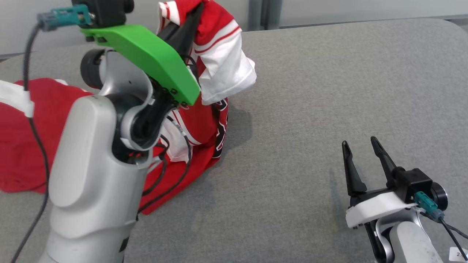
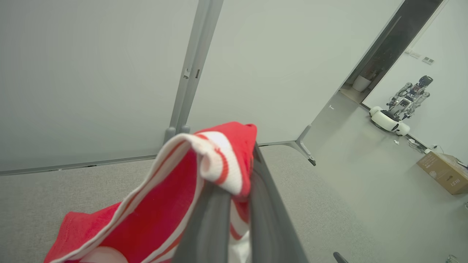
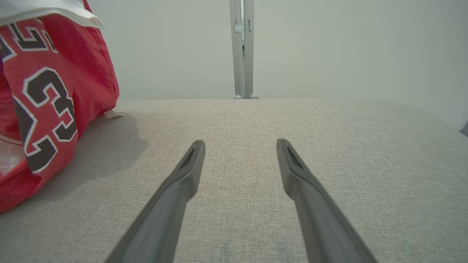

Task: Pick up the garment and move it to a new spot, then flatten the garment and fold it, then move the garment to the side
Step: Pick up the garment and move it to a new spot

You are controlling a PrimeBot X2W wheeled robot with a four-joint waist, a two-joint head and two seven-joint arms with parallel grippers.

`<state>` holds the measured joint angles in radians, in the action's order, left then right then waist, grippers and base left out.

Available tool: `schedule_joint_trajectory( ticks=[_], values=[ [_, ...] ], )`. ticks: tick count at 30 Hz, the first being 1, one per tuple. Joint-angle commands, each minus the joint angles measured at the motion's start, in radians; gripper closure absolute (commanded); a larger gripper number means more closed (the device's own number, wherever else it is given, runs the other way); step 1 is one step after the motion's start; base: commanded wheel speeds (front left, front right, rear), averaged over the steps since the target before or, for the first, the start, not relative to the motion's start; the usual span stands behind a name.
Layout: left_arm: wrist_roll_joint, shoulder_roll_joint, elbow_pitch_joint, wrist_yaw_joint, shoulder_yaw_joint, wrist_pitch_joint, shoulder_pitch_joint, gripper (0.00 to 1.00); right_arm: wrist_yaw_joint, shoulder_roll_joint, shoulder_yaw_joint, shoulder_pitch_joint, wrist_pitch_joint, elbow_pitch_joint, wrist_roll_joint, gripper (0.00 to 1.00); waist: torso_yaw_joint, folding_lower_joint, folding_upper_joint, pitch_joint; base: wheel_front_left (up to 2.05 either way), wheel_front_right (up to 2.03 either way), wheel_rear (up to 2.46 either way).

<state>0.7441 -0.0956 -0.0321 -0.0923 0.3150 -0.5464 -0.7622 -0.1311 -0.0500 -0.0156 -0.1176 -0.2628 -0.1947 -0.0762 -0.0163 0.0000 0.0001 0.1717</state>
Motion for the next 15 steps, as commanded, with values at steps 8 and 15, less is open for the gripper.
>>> schedule_joint_trajectory(
  ticks=[8,15],
  values=[
    [0.063,0.044,0.191,-0.024,0.211,0.195,-0.015,1.00,0.001,-0.001,-0.049,-0.059,-0.003,-0.004,-0.053,0.00,-0.247,0.0000,-0.0001,0.113,0.00,0.00,0.00],
    [0.162,0.042,0.340,-0.060,0.400,0.330,-0.100,1.00,0.001,-0.001,-0.076,-0.070,-0.003,-0.003,-0.095,0.00,-0.378,0.0000,-0.0001,0.152,0.00,0.00,0.00]
  ],
)
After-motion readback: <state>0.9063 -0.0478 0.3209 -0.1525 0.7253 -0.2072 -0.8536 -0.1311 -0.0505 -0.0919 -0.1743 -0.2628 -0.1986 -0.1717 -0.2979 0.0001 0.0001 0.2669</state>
